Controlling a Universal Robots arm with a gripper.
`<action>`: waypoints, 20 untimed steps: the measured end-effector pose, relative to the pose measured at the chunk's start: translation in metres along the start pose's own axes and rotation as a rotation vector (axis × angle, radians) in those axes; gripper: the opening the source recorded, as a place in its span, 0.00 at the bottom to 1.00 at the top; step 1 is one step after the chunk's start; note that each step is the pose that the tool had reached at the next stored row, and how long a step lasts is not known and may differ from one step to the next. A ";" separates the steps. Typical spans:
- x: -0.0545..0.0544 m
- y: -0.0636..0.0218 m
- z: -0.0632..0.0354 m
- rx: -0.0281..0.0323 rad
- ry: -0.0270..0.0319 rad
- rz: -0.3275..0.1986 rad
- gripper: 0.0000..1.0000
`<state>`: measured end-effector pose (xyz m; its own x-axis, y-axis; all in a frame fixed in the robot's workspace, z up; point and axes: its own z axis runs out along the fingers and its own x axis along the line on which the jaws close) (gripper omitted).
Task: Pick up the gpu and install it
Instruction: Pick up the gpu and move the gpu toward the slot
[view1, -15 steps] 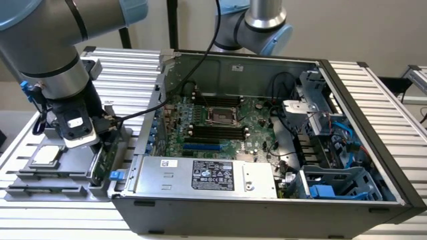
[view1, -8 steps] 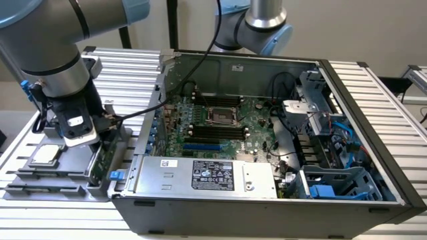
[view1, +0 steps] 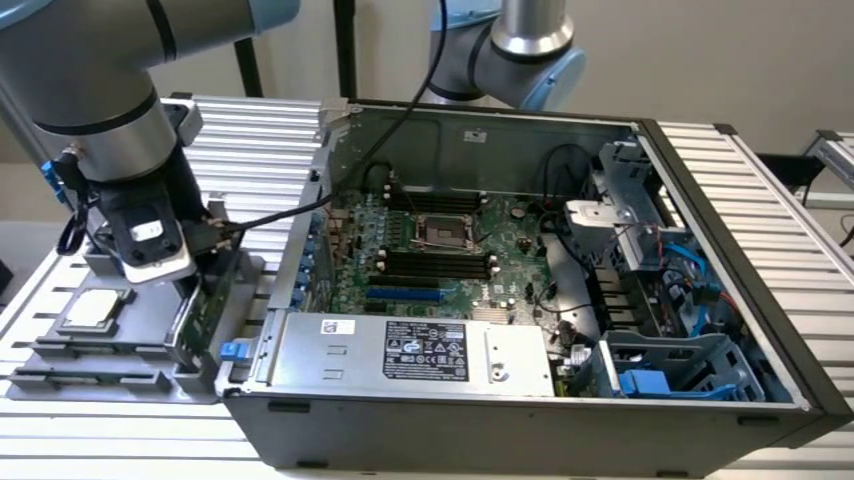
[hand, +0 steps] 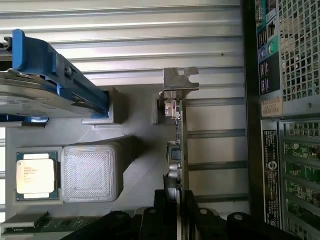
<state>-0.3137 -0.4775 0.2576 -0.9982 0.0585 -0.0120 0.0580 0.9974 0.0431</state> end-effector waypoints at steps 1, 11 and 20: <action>0.000 0.0001 -0.0026 0.0000 0.0004 0.000 0.27; -0.001 0.0018 -0.0416 0.0001 0.0033 0.000 0.27; -0.007 0.0039 -0.0825 -0.0001 0.0037 -0.005 0.27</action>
<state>-0.3077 -0.4775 0.3403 -0.9985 0.0537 -0.0085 0.0532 0.9976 0.0432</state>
